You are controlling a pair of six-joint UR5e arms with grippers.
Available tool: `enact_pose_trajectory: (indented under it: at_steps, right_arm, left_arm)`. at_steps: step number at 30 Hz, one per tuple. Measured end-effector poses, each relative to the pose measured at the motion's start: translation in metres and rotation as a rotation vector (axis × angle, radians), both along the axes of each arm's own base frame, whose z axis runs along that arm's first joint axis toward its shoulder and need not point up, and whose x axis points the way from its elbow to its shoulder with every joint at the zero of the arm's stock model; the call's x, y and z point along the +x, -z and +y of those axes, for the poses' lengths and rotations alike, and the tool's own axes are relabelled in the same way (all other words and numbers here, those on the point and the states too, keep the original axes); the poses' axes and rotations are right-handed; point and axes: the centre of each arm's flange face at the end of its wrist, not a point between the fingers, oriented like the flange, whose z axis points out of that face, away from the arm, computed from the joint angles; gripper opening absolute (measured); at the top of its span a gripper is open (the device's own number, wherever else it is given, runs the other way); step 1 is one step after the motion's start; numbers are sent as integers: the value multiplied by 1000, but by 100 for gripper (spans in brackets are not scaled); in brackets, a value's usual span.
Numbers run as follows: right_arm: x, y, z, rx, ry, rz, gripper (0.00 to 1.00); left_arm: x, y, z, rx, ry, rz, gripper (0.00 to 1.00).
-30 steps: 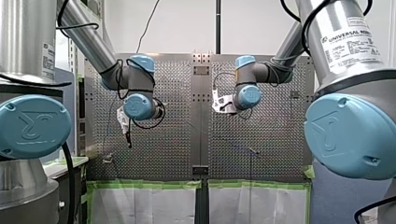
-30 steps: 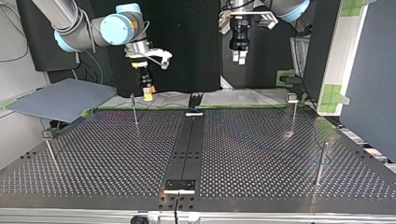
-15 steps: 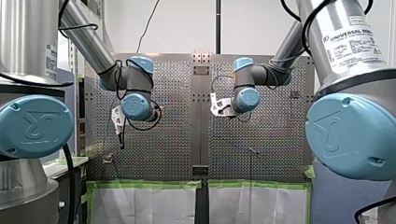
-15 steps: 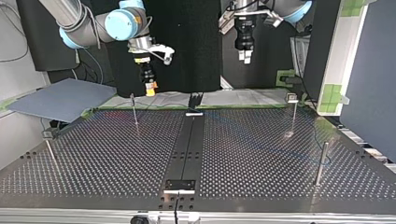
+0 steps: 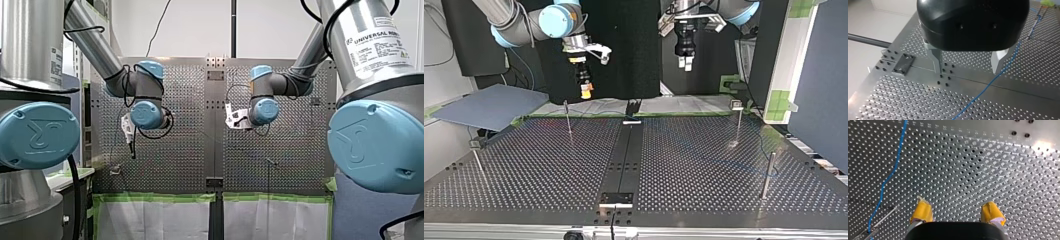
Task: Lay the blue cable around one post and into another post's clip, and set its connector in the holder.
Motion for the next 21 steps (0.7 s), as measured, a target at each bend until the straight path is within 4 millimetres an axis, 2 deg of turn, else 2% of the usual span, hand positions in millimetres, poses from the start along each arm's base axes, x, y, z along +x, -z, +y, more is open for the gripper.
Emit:
enact_pose_trajectory:
  at_steps: [10,21]
  right_arm:
    - [7,12,22,-11,-34,7,100]
    - [16,20,47,-8,-76,12,100]
  left_arm:
    - [3,-1,0,-11,-7,-14,96]
    - [-5,10,6,-10,-1,-10,96]
